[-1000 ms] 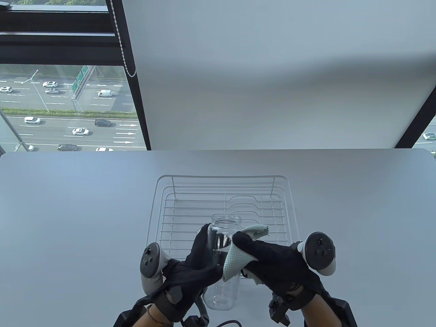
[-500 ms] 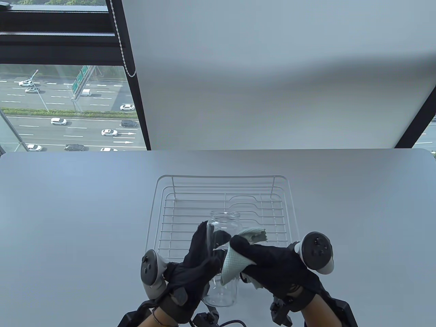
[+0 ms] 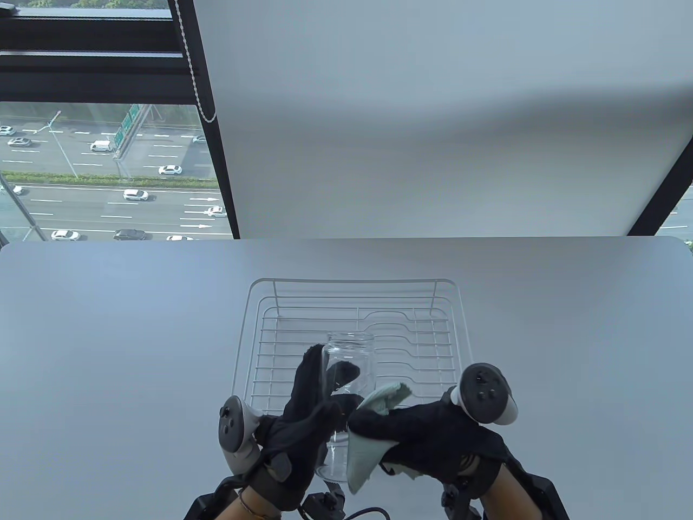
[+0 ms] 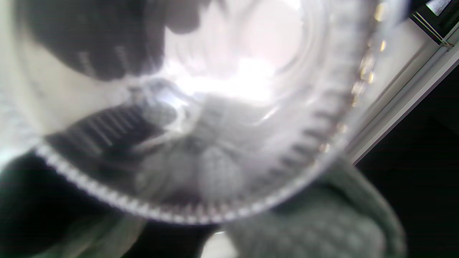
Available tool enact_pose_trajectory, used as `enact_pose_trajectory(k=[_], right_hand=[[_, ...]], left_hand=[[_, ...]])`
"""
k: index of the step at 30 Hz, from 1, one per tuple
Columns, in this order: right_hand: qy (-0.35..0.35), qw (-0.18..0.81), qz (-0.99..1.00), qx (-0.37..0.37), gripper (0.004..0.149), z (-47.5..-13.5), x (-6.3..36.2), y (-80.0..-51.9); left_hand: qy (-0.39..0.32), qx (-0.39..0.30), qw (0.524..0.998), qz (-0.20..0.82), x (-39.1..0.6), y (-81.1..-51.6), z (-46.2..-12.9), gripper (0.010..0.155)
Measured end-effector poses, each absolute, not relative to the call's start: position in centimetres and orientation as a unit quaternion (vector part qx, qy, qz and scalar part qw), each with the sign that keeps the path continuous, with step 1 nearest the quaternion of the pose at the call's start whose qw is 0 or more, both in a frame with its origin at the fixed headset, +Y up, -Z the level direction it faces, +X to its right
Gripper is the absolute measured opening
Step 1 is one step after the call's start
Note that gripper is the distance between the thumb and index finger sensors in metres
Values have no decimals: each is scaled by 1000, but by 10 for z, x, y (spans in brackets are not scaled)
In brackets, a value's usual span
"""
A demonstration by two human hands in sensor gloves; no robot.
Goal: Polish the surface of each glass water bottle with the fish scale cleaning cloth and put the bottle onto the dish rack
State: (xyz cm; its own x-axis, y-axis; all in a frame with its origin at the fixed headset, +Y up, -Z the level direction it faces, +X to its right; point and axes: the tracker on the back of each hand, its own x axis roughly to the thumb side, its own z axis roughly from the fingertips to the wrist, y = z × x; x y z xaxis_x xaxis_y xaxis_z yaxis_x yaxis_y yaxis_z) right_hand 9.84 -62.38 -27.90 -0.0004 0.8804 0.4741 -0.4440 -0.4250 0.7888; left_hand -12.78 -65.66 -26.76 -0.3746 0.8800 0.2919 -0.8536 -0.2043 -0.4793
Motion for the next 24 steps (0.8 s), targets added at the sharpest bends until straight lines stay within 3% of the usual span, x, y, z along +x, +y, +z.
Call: enact_pose_trajectory(k=[2,5,7,10,12,13,16,20,21,24], right_hand=[[192,502,671,510,52,-281,99,-623],[32,548,716,431,54,-283,118,-617],[-29,563,726,394,54,-284,124,-617],[77,552,697,451,53,-283,113,-621],[201,510,665,508,52,-280,97,-626],[218,502,661,513,52,-278,94,-627],[178,500,677,509,52,-282,95,-624],[21,559,724,404,55,-285,114,-623],[25,552,725,412,55,-285,113,-623],[161,510,688,491,55,-281,98,-626]], left_hand=[[-300,-32,566,767,-128,-655,-267,92],[-322,-67,581,745,-126,-651,-266,95],[-334,-85,586,733,-124,-650,-266,97],[-302,-33,571,763,-126,-651,-265,94],[-301,-19,565,768,-132,-650,-267,93],[-302,-19,564,768,-133,-649,-268,92],[-307,-28,585,750,-135,-648,-266,92],[-306,-50,585,749,-130,-651,-267,93],[-306,-49,585,749,-129,-651,-267,93],[-299,-15,589,751,-134,-649,-269,92]])
